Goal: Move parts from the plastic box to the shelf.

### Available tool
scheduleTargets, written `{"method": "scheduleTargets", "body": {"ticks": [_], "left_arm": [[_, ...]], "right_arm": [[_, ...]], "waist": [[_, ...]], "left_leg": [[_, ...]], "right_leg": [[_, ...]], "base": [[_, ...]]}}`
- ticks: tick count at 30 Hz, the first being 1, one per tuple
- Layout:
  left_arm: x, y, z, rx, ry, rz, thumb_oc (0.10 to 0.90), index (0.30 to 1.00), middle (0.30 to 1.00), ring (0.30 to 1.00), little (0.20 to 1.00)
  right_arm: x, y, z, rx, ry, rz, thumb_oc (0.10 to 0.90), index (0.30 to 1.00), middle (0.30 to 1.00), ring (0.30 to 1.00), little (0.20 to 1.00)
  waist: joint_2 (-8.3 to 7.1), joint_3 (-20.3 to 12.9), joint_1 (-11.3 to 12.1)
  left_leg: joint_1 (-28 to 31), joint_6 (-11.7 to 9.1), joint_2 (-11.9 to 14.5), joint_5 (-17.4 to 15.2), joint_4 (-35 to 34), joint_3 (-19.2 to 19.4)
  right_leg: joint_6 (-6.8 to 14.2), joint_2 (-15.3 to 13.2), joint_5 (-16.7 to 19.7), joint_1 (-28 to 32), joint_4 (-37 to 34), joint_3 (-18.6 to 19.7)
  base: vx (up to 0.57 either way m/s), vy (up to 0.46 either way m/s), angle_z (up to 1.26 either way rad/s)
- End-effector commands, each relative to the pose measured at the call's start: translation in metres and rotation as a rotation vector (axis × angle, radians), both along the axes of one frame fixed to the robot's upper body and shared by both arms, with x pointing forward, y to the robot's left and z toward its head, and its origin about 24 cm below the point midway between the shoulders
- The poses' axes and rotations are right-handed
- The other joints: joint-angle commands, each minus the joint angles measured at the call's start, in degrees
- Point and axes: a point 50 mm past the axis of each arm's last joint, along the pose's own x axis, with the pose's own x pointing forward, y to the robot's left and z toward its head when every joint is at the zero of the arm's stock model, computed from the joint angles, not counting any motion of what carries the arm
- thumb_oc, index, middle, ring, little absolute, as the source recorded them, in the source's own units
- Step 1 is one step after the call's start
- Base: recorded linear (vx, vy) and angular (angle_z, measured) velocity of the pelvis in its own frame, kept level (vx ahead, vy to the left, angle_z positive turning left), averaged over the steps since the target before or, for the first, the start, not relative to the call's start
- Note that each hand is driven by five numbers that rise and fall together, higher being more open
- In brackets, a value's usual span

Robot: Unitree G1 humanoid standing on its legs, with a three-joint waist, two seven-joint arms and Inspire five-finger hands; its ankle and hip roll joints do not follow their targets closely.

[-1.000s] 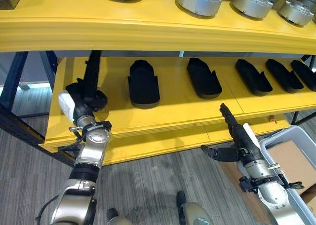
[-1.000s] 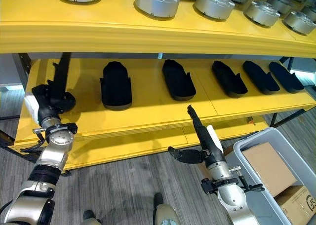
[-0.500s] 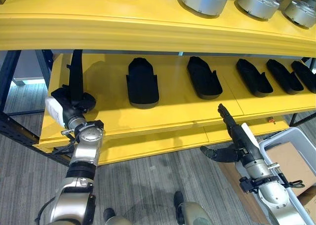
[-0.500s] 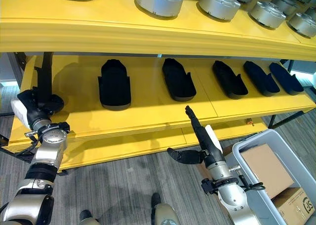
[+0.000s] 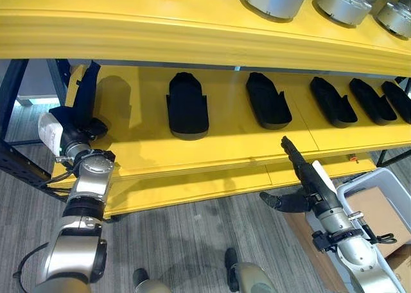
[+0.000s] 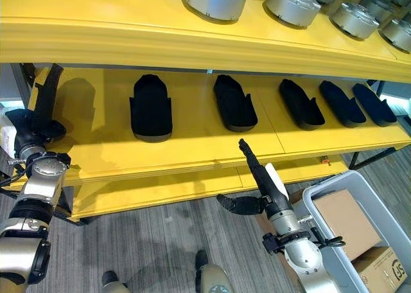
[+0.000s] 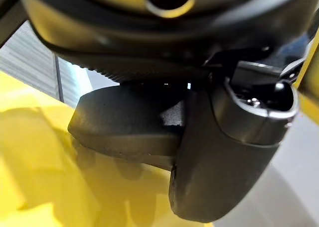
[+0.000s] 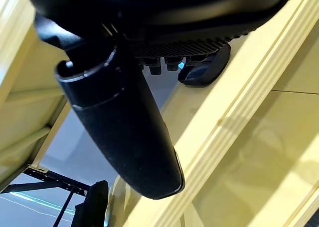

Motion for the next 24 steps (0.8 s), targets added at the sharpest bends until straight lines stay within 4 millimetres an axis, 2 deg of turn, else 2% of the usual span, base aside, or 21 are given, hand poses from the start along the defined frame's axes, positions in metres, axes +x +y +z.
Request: {"method": "scheduleTargets", "body": {"ticks": [1, 8, 13, 21, 24], "left_arm": [[0.009, -0.004, 0.107, 0.26, -0.287, -0.042, 0.4, 0.3, 0.3, 0.3, 0.3], [0.007, 0.006, 0.107, 0.298, -0.221, -0.021, 0.4, 0.3, 0.3, 0.3, 0.3], [0.011, 0.003, 0.108, 0.292, -0.206, -0.042, 0.4, 0.3, 0.3, 0.3, 0.3], [0.012, 0.015, 0.103, 0.305, -0.115, -0.016, 0.4, 0.3, 0.3, 0.3, 0.3], [0.012, 0.013, 0.107, 0.327, -0.118, -0.028, 0.4, 0.3, 0.3, 0.3, 0.3]], "right_arm": [[0.001, -0.006, 0.058, -0.01, -0.285, 0.021, 0.9, 1.0, 1.0, 1.0, 1.0], [0.0, -0.011, 0.057, -0.022, -0.273, 0.008, 0.9, 1.0, 1.0, 1.0, 1.0], [-0.001, -0.012, 0.057, -0.025, -0.266, 0.005, 0.9, 1.0, 1.0, 1.0, 1.0], [-0.001, -0.015, 0.058, -0.018, -0.266, 0.007, 0.9, 1.0, 1.0, 1.0, 1.0], [-0.001, -0.016, 0.059, -0.018, -0.271, 0.0, 0.9, 1.0, 1.0, 1.0, 1.0]], "waist": [[0.83, -2.47, 0.64], [1.2, -2.68, 0.65], [1.22, -2.78, 0.59], [1.21, -2.9, 0.2], [1.17, -2.74, 0.23]], "left_leg": [[0.52, 1.65, 1.84, -0.12, 1.33, 0.28], [0.81, 1.73, 1.4, -0.04, 0.83, 0.3], [0.57, 1.77, 1.27, 0.05, 0.77, 0.21], [0.69, 1.73, 1.57, -0.17, 0.96, 0.47], [0.45, 1.8, 1.71, -0.22, 1.29, 0.4]], "right_leg": [[1.05, -1.92, -2.44, 2.14, 3.47, 1.9], [1.17, -2.12, -2.34, 2.49, 3.05, 1.78], [1.22, -2.36, -2.4, 2.51, 3.19, 1.62], [1.35, -2.12, -2.49, 2.1, 3.48, 2.0], [1.32, -1.97, -2.47, 1.76, 3.69, 2.3]], "base": [[0.0, 0.0, 0.0], [0.0, 0.0, 0.0], [0.0, 0.001, 0.01], [0.0, 0.0, 0.0], [0.0, -0.002, -0.01]]}}
